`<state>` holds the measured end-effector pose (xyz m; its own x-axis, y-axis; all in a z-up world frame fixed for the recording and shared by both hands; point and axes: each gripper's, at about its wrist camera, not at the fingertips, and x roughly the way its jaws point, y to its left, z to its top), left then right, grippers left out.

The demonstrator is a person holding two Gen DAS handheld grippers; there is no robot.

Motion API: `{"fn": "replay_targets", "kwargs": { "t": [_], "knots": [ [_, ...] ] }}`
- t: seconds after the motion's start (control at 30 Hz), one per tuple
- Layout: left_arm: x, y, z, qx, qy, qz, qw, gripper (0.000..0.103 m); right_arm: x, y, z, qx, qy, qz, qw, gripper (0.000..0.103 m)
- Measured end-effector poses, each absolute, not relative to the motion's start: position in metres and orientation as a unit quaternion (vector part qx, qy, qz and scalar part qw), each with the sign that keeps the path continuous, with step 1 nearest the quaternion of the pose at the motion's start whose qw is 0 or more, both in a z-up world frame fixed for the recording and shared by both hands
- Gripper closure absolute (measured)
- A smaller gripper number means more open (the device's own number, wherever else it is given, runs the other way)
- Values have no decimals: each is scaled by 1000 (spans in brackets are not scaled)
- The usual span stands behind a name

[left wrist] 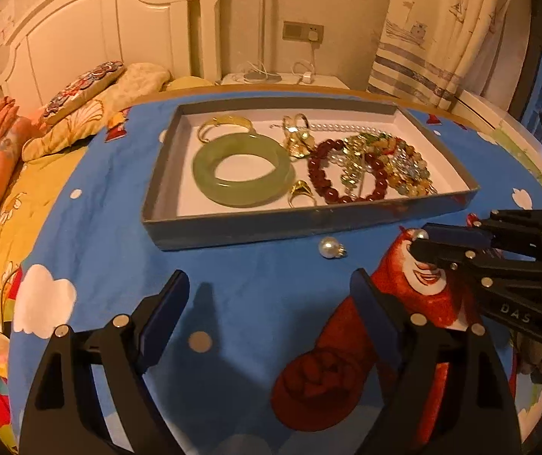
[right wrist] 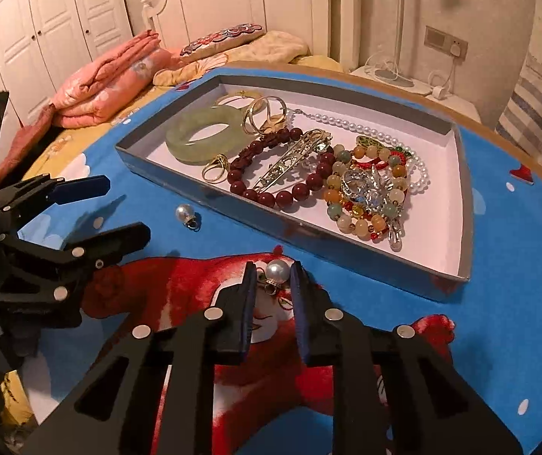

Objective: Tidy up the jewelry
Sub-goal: 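Grasp the second pearl earring with the right tool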

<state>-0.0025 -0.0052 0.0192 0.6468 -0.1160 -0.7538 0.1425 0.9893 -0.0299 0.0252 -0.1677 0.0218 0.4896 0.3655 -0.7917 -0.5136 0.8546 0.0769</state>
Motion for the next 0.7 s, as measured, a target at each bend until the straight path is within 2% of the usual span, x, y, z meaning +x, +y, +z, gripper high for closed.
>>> {"fn": "replay_targets", "kwargs": {
  "t": [0.3, 0.37, 0.47, 0.7],
  "knots": [
    [14, -23, 12, 0, 434, -84, 897, 33, 24, -183, 23, -48, 432, 251, 865, 89],
    [17, -24, 13, -7, 434, -84, 897, 46, 25, -192, 23, -25, 433, 250, 866, 89],
    [24, -28, 14, -3, 433, -77, 898, 61, 25, -197, 24, -10, 432, 252, 866, 88],
    [24, -39, 12, 25, 429, -73, 900, 62, 26, -199, 23, 1, 432, 261, 863, 88]
  ]
}}
